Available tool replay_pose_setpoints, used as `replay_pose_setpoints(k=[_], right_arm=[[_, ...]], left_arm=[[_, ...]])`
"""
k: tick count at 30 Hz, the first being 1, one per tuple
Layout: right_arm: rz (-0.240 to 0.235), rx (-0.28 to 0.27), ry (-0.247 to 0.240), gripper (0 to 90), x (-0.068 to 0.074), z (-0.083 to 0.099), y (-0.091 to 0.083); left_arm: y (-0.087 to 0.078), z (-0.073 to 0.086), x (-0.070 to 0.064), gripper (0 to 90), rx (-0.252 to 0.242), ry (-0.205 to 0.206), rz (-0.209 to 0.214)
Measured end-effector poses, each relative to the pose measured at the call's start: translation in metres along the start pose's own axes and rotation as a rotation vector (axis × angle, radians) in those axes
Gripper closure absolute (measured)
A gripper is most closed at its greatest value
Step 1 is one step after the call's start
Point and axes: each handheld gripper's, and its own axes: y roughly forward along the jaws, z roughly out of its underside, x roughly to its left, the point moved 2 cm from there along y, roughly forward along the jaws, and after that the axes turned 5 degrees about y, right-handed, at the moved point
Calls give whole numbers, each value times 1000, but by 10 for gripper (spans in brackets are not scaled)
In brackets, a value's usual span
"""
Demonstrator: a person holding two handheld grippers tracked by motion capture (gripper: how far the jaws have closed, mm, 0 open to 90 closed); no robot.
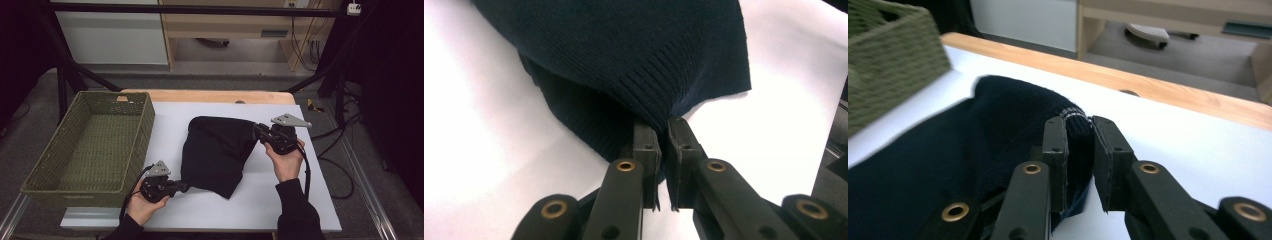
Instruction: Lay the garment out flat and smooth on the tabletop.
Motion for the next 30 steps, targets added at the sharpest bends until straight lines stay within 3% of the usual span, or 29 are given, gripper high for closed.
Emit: replay_pose_setpoints(k=[9, 15, 18, 21, 24, 30], right_arm=[[70, 71, 5, 765, -32, 33, 22], [82, 110, -1, 748, -37, 47, 33], [72, 105, 5, 654, -35, 46, 30], [34, 81, 25, 511, -29, 43, 19], [-19, 67, 11, 432, -16, 44, 5], [-160, 110, -37, 313, 24, 68, -1]], left_arm=[[6, 3, 3, 841, 12, -10, -4], [7, 4, 4, 840, 11, -12, -7], [6, 3, 4, 840, 3, -16, -9], [6, 2, 4, 841, -2, -17, -11], [6, 2, 3, 841, -4, -15, -15], [3, 1, 3, 841, -16, -13, -23]])
